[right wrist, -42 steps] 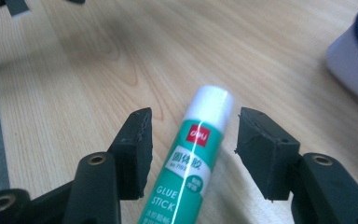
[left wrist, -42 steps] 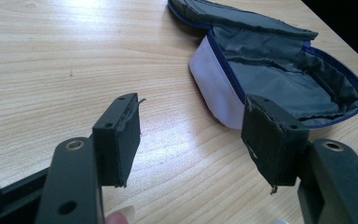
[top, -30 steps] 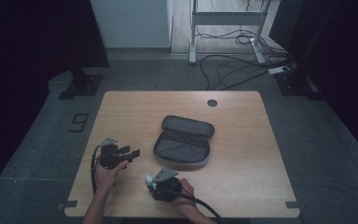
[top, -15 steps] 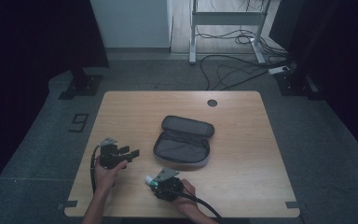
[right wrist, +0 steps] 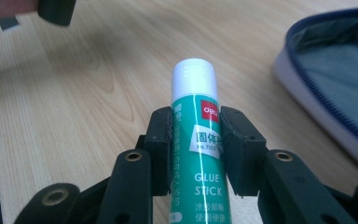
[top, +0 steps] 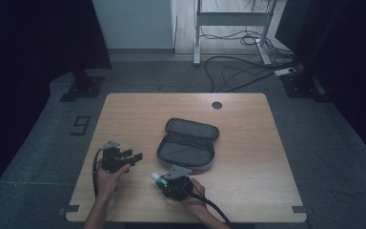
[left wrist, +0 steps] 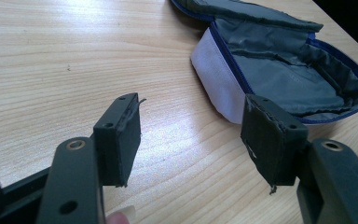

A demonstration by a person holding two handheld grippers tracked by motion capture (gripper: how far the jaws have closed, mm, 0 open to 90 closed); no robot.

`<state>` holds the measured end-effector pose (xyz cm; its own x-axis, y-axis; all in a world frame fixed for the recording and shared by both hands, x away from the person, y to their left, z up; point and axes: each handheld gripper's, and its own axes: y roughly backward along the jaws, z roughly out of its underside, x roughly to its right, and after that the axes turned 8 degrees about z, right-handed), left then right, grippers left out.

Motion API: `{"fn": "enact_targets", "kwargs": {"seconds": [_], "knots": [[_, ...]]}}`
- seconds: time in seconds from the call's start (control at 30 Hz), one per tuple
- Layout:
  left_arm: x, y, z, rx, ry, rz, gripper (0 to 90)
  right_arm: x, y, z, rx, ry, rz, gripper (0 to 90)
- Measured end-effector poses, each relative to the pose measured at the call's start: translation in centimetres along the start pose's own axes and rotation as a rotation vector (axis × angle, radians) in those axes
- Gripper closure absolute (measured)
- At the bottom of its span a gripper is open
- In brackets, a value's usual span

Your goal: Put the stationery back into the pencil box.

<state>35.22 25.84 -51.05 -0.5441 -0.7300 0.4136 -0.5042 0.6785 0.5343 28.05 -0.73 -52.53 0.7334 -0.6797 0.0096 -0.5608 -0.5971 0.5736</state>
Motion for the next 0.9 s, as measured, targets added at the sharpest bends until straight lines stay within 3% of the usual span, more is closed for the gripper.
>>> {"fn": "enact_targets", "kwargs": {"seconds": [0.67,0.9], "knots": [[0.0,-0.3,0.1,-0.018,-0.005,-0.002,38.2,3.0,2.2,-1.1,0.072,-0.057,0.068,64.5],[0.0,-0.4,0.1,-0.027,-0.005,-0.007,38.2,4.8,3.0,-1.5,0.103,-0.094,0.104,64.5]]}}
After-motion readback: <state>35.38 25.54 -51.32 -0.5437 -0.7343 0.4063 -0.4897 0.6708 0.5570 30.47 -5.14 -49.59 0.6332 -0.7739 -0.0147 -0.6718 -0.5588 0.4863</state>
